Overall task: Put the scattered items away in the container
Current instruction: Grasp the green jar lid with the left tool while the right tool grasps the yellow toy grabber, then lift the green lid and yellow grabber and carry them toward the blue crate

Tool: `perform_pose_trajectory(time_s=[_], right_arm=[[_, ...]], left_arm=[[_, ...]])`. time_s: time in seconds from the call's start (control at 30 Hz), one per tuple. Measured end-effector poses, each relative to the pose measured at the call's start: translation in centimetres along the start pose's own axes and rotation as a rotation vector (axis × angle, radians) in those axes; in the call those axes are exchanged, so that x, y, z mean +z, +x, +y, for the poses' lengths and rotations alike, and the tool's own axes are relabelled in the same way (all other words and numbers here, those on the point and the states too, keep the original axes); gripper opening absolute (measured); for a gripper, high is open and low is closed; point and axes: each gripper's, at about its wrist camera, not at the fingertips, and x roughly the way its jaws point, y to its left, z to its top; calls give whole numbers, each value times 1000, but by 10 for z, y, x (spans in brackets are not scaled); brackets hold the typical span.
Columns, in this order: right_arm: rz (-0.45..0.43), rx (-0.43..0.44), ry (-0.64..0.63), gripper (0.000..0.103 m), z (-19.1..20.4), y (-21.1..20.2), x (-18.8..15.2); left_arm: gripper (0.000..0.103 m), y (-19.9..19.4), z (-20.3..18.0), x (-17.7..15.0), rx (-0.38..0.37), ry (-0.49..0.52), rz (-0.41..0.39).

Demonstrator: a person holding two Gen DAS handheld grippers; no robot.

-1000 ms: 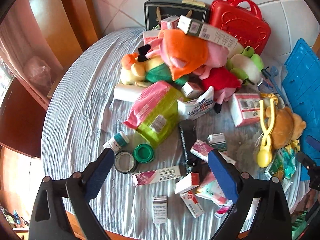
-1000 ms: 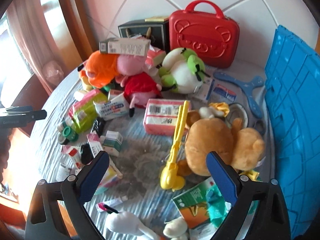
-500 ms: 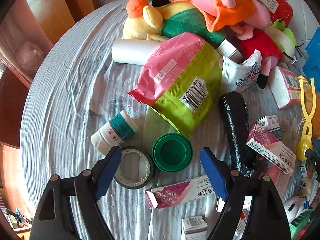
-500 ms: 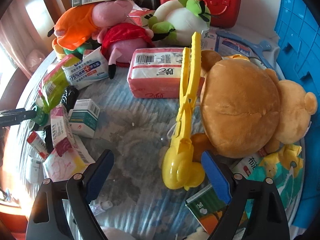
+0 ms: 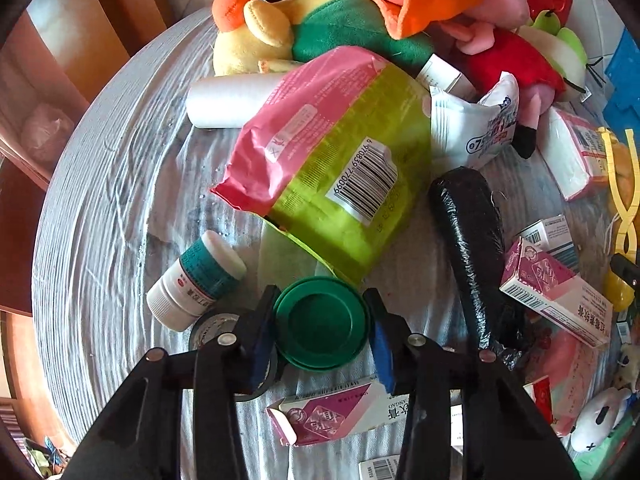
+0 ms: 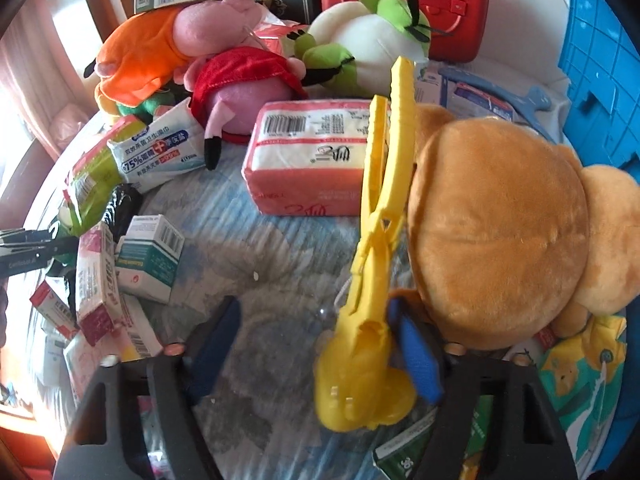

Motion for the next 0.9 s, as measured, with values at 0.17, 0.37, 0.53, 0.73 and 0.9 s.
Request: perform_pose_trajectory(time_s=[0.17,0.37,0.53,0.73,0.9], right_arm=[[50,-18,-25,34,5,14,3],[66,13,-21,30,5,20,4],[52,25,-11,29,8,11,5],[28,29,2,26,7,-6,10],[16,30,3,23,6,-20,7]], left_arm=[[40,3,1,1,-3,17,-10],[40,4,1,5,-11,14,-30],[40,2,9,6,-30,-25,-31],[40,-14,16,10,-35,-35,-62],[40,-30,16,11,-35,-34,-86]])
